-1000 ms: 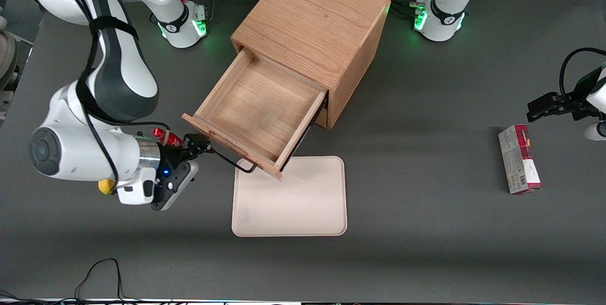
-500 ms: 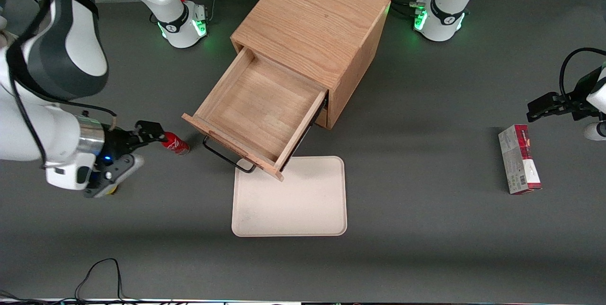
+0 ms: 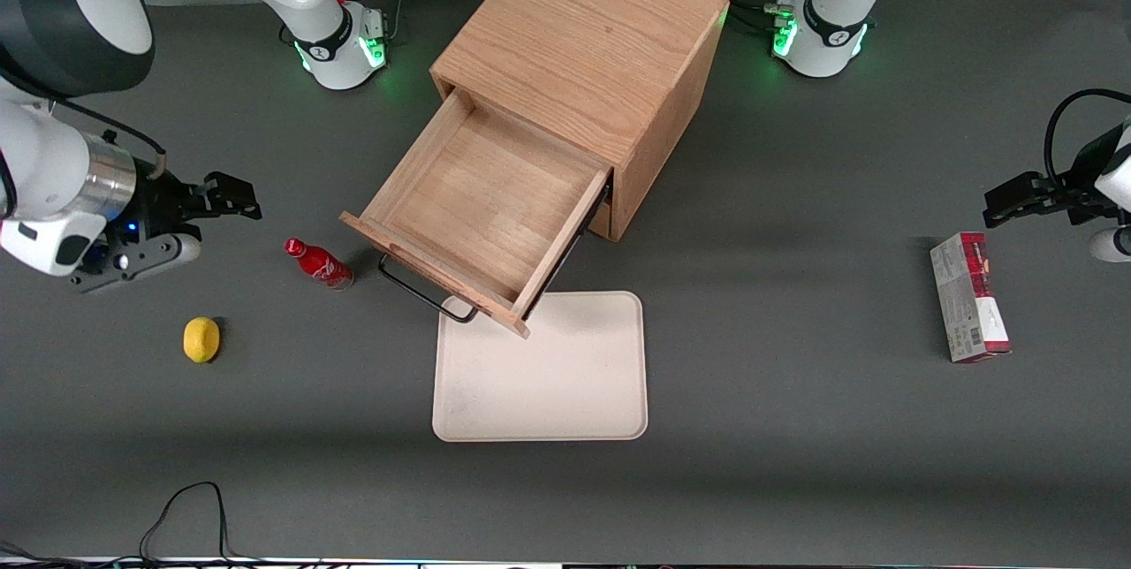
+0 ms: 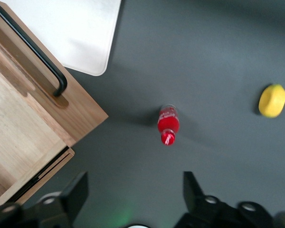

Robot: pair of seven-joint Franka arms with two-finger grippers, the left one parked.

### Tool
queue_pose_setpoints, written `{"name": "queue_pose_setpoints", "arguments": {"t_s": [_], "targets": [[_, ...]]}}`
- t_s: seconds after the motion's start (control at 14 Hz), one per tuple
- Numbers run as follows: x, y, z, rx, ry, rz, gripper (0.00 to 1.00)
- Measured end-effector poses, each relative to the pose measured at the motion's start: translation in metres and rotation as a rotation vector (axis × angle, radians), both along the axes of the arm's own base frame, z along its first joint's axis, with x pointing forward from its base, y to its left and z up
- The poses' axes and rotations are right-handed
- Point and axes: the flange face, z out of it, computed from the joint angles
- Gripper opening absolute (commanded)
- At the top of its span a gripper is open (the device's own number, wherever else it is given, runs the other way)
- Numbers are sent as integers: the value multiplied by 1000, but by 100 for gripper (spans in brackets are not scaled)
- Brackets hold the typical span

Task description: Open upper drawer

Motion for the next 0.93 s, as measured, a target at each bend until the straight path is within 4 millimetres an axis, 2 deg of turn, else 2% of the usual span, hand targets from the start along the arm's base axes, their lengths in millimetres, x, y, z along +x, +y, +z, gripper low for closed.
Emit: {"name": "queue_pose_setpoints", "arguments": {"t_s": [0.14, 0.29, 0.43, 0.71, 0.93], "targets": [[-23, -11, 2, -21, -32, -8, 100], [-47, -19, 7, -25, -43, -7, 100], [-62, -22, 8, -21, -48, -7, 100], [-64, -22, -8, -25, -19, -7, 100], [-64, -22, -8, -26, -23, -19, 100]]}}
